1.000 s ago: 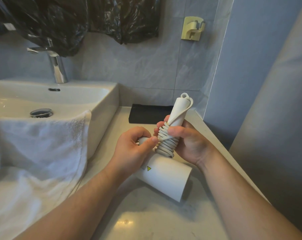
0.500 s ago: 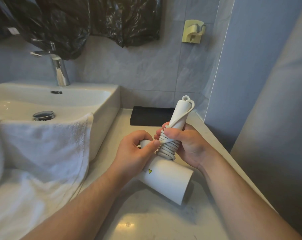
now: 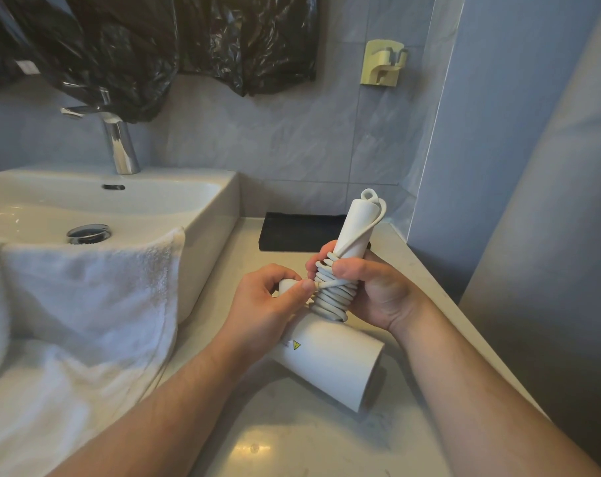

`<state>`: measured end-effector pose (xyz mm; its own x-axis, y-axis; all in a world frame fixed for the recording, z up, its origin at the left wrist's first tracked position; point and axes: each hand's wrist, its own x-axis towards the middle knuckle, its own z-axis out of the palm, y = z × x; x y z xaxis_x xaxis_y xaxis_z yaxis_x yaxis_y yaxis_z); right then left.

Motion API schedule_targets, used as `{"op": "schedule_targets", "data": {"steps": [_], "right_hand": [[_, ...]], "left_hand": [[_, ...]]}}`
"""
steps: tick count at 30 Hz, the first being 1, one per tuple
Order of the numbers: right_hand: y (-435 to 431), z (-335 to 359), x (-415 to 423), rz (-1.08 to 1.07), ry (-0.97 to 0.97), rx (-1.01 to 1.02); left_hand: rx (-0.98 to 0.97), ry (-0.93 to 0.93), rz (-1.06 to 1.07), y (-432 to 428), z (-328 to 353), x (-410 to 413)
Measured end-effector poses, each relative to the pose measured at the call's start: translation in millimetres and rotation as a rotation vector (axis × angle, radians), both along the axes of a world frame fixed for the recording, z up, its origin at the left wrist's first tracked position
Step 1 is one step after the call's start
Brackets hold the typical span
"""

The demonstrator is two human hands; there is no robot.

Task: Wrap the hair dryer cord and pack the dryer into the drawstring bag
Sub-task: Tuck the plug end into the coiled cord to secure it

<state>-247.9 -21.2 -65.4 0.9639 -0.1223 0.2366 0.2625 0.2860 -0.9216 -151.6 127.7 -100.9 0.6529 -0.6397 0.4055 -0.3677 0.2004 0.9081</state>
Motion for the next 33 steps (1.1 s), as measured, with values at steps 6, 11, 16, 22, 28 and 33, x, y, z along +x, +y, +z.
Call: {"op": "schedule_targets", "data": {"steps": [6,11,16,22,28,33], "right_hand": [[-3.5,2.5,-5.4,-0.165,0.055,-0.022],[0.0,14.3,-8.4,-0.342,0.143,0.067],[-6.6,16.0,-9.0,-0.479,0.157,0.086],[-18.0,14.6,-6.7,-0.736,0.136,0.194],[-16.1,12.3,-2.8,-0.785,0.097,0.228],[-12.4,11.8,-2.4,-0.805,0.119,0.180]], "left_hand": [[-0.001,0.100,-0.088,0.9,2.7,-3.5],[0.023,0.190,-0.127,-0.8,1.0,0.5],[-0.006,0.216,-0.141,-2.6,-5.0,5.7],[0.072,0.433,-0.134,-7.7,-8.7,8.9],[0.180,0.377,-0.115,-7.7,-10.2,10.7],[0.115,0.521,-0.126,-6.2,-12.5,16.5]]}}
